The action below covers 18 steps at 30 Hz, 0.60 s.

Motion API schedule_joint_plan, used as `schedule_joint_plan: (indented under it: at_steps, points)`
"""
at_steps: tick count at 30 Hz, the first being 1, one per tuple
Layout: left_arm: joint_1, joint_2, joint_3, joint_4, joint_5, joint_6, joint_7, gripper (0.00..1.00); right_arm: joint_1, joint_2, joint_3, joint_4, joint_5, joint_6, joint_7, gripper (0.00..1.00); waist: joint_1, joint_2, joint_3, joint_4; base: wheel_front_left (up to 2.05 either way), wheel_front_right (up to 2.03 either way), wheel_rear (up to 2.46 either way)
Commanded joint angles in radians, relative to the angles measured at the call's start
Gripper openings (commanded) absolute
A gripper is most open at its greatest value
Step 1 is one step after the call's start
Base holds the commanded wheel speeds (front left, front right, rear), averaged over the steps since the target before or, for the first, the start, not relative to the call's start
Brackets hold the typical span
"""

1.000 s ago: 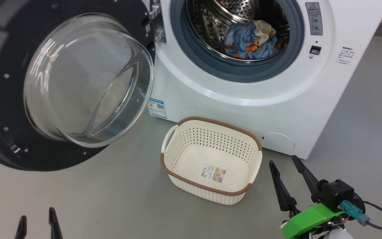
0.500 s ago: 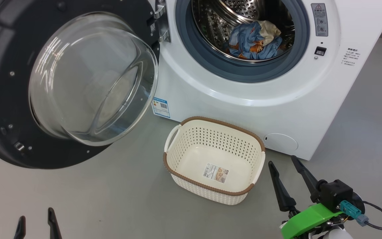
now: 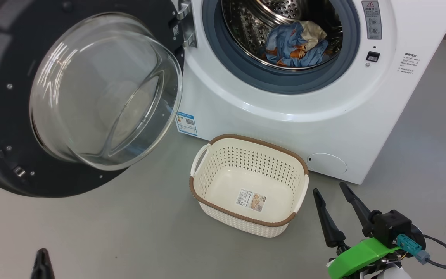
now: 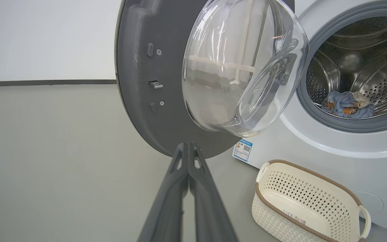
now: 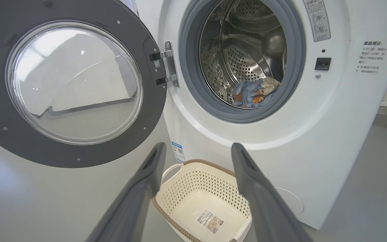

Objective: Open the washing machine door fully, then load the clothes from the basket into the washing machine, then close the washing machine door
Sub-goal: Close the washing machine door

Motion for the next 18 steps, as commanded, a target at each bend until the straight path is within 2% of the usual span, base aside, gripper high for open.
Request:
schedule_joint_plan:
  at_steps: [1,11,16,18]
  points:
    - [-0.021,0.012,0.045,-0.024,-0.033,-0.005,-0.008,0.00,-0.031,0.004,0.029,-0.022,-0.002,0.009,-0.005,1.00,0.0000,0.0000,0.001,-0.001,0.00,0.00,0.00]
    - [-0.104,0.023,0.201,-0.029,-0.097,-0.072,-0.008,0.00,-0.028,0.004,0.030,-0.021,0.010,0.009,-0.005,1.00,0.0000,0.0000,0.005,-0.003,0.00,0.00,0.00]
    - [-0.197,0.067,0.292,0.006,-0.188,-0.115,-0.008,0.00,-0.029,0.004,0.032,-0.019,0.011,0.009,-0.005,1.00,0.0000,0.0000,0.009,-0.009,0.00,0.00,0.00]
    - [-0.232,0.109,0.314,0.033,-0.209,-0.124,-0.007,0.00,-0.032,0.004,0.034,-0.018,0.010,0.009,-0.005,1.00,0.0000,0.0000,0.013,-0.015,0.00,0.00,0.00]
